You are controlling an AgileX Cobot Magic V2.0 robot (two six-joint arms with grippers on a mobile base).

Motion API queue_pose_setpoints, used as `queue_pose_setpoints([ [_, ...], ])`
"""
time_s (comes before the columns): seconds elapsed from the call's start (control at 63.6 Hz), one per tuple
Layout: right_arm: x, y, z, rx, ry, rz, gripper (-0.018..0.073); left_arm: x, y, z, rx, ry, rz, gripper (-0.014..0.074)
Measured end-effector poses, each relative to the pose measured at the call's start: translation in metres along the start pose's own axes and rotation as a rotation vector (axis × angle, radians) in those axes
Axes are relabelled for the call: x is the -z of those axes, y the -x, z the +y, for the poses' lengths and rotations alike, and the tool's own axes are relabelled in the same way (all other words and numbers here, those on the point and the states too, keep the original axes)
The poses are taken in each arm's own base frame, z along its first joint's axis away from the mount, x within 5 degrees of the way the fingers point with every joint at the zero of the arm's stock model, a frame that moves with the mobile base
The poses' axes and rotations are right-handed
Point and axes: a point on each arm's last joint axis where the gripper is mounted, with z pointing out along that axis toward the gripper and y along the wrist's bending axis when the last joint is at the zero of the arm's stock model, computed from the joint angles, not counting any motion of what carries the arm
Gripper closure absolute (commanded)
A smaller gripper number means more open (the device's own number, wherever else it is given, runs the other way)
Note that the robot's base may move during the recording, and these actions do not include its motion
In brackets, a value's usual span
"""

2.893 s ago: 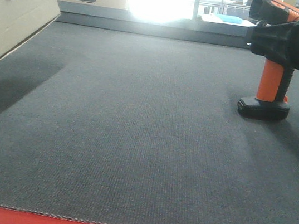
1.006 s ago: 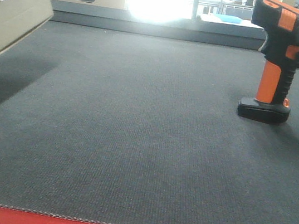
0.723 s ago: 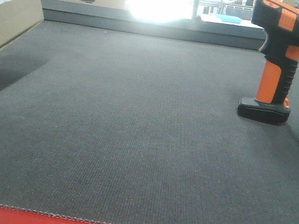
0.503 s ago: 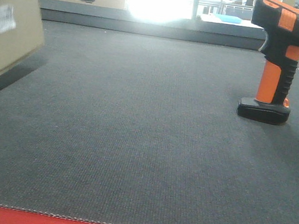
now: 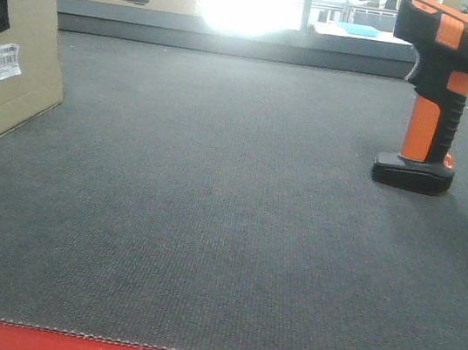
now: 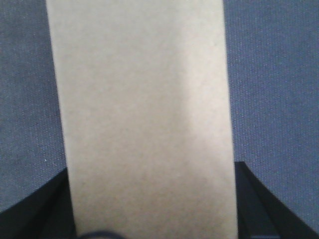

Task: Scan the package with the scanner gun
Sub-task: 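Lower the cardboard box onto the table and open the left gripper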

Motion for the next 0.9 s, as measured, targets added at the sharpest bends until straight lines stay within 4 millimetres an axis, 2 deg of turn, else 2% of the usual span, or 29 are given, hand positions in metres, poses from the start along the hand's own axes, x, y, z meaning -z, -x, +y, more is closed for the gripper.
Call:
queue_pose_setpoints([
  [0.079, 0.0, 0.0, 0.0, 0.0, 0.0, 0.0, 0.0721, 0.0, 0.0, 0.0, -0.001, 0.002, 0.0, -0.0023],
  [0.094, 0.0, 0.0, 0.0, 0.0, 0.0, 0.001, 0.0721, 0.0, 0.0, 0.0, -0.001, 0.004, 0.0, -0.0028],
  [0.173, 0.0, 0.0, 0.0, 0.0, 0.0, 0.001, 0.0721, 0.0, 0.0, 0.0, -0.001, 0.004, 0.0, 0.0006],
  [0.283, 0.0, 0.0, 0.0, 0.002, 0.0, 0.002, 0.0721, 0.011, -0.002, 0.001, 0.0, 0.006, -0.024, 0.0016],
  [0.424, 0.0, 0.0, 0.0, 0.008, -0.001, 0.004, 0.0721, 0.045, -0.008, 0.001, 0.003, 0.014, -0.103, 0.0017],
  [0.519, -0.001, -0.001, 0.0, 0.025, -0.004, 0.01, 0.0721, 0.077, -0.017, 0.002, 0.007, 0.021, -0.179, 0.0044],
  [0.582, -0.003, -0.002, -0.001, 0.031, -0.007, 0.021, 0.0721, 0.095, -0.023, 0.002, 0.01, 0.018, -0.221, 0.0096],
  [0.645, -0.005, -0.003, -0.002, 0.031, -0.015, 0.029, 0.0721, 0.114, -0.032, 0.001, 0.014, 0.013, -0.267, 0.0185],
  [0.739, -0.008, -0.004, -0.008, 0.023, -0.047, 0.039, 0.0721, 0.136, -0.049, -0.002, 0.019, -0.002, -0.314, 0.0367],
  [0.786, -0.009, -0.004, -0.013, 0.015, -0.077, 0.042, 0.0721, 0.141, -0.058, -0.003, 0.022, -0.014, -0.325, 0.0464],
  [0.896, -0.008, -0.003, -0.024, 0.026, -0.146, 0.043, 0.0721, 0.153, -0.078, -0.005, 0.025, -0.015, -0.397, 0.0598],
])
